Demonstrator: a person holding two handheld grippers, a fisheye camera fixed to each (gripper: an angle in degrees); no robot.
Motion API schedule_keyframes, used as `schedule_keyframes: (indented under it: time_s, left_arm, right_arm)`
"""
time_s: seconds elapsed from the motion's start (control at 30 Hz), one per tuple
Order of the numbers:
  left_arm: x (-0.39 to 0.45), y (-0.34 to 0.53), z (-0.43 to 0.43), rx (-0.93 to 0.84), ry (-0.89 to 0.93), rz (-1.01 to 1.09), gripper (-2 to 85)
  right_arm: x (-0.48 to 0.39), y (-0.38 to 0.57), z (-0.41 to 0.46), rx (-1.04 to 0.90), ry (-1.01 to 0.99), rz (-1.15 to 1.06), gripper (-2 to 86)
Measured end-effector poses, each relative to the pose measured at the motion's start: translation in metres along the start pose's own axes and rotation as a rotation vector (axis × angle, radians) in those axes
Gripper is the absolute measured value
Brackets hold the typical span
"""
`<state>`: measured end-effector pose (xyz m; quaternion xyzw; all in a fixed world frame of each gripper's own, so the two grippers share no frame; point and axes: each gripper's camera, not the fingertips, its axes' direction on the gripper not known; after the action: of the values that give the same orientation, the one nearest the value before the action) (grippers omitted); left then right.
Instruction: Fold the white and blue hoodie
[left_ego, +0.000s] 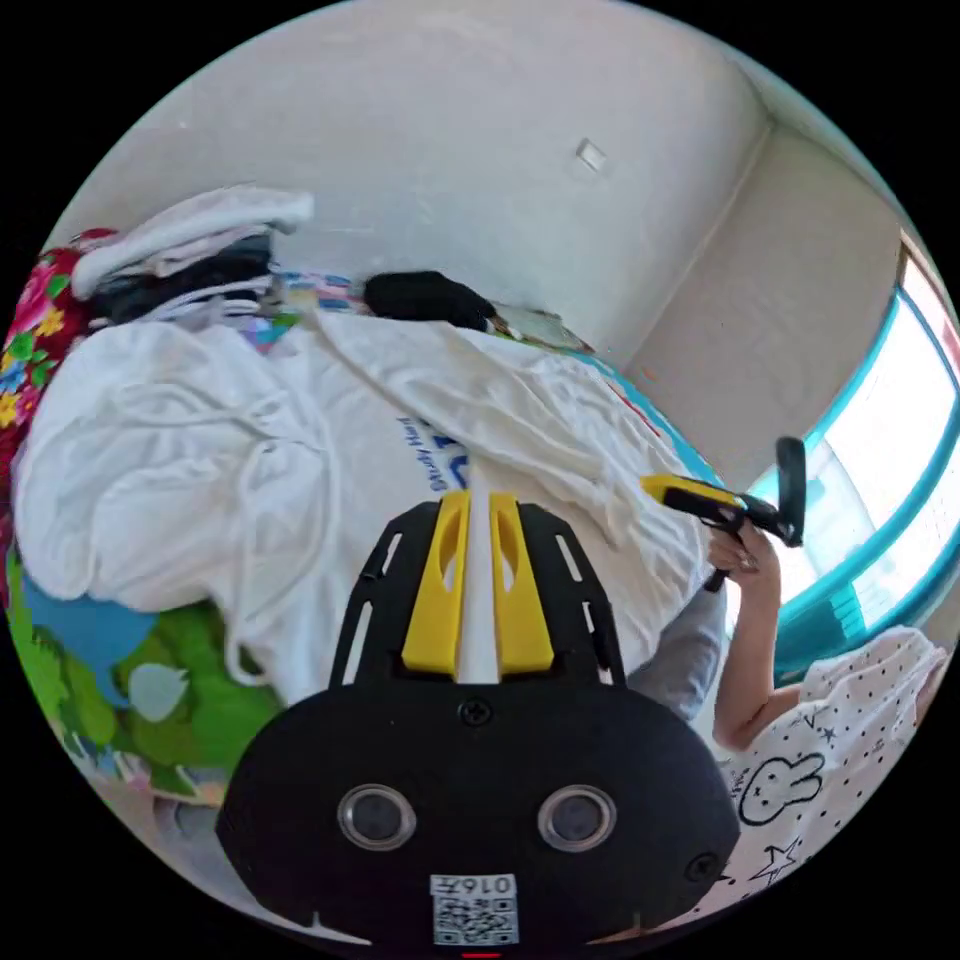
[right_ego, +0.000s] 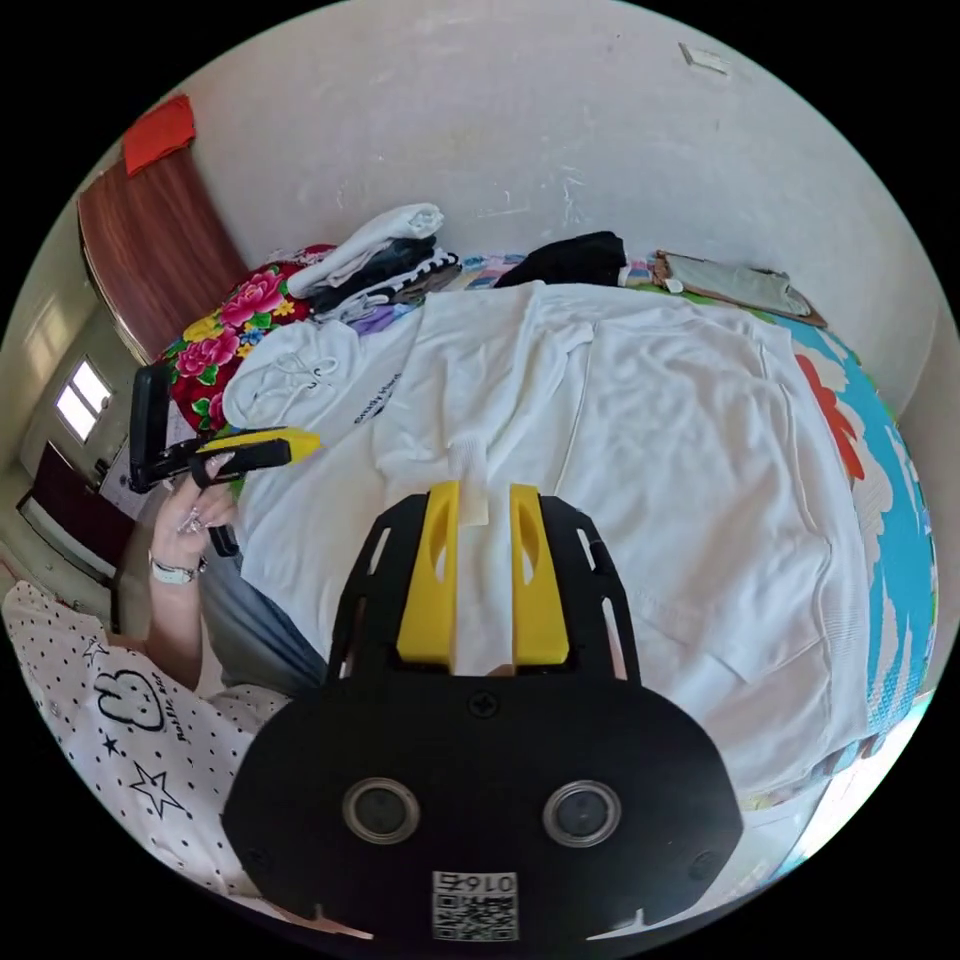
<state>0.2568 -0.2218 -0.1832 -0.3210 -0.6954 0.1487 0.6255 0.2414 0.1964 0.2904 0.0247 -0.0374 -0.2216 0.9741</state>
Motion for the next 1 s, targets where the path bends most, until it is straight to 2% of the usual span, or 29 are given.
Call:
schedule_keyframes:
  time_s: [0.1, 0.2, 0.37, 0.43, 0.47, 0.53, 0.6, 0.67, 0.8, 0.9, 1.0]
  left_arm:
    - [-0.085, 0.024, -0.068, 0.175, -0.217, -0.245, 7.6]
    - [-0.153, 0.047, -0.110, 0.252, -0.300, -0.379, 11.4]
    - [-0.193, 0.059, -0.100, 0.085, -0.242, -0.298, 10.6]
    - [-0.194, 0.064, -0.087, 0.016, -0.321, -0.271, 8.6]
    - [-0.196, 0.070, -0.082, 0.016, -0.397, -0.305, 6.6]
    - [-0.192, 0.081, -0.080, 0.068, -0.418, -0.294, 0.8]
    - [-0.185, 0.093, -0.082, 0.130, -0.354, -0.242, -0.4]
    - [-0.182, 0.101, -0.085, 0.171, -0.346, -0.222, -0.7]
    - [-0.183, 0.105, -0.097, 0.248, -0.305, -0.149, -0.9]
    - [-0.188, 0.096, -0.099, 0.225, -0.247, -0.078, -0.9]
    - [-0.198, 0.089, -0.089, 0.158, -0.187, -0.066, -0.9]
  right_arm:
    - [-0.015, 0.003, -0.010, 0.077, 0.038, -0.008, 8.1]
    - [-0.030, -0.001, -0.005, 0.070, 0.055, -0.038, 8.4]
    - [-0.047, -0.020, 0.016, 0.065, 0.047, -0.023, 8.2]
    - [-0.057, -0.032, 0.024, 0.062, 0.024, -0.050, 8.0]
    - [-0.065, -0.042, 0.030, 0.064, 0.011, -0.070, 7.9]
    - [-0.081, -0.059, 0.039, 0.073, -0.015, -0.108, 7.5]
    - [-0.099, -0.081, 0.049, 0.105, -0.083, -0.151, 6.6]
    - [-0.131, -0.121, 0.067, 0.173, -0.278, -0.243, 5.5]
    - [-0.195, -0.198, 0.111, 0.181, -0.466, -0.406, 7.2]
    - [-0.232, -0.279, 0.168, 0.044, -0.654, -0.356, 9.8]
    - [-0.254, -0.353, 0.237, -0.154, -0.848, -0.216, 12.3]
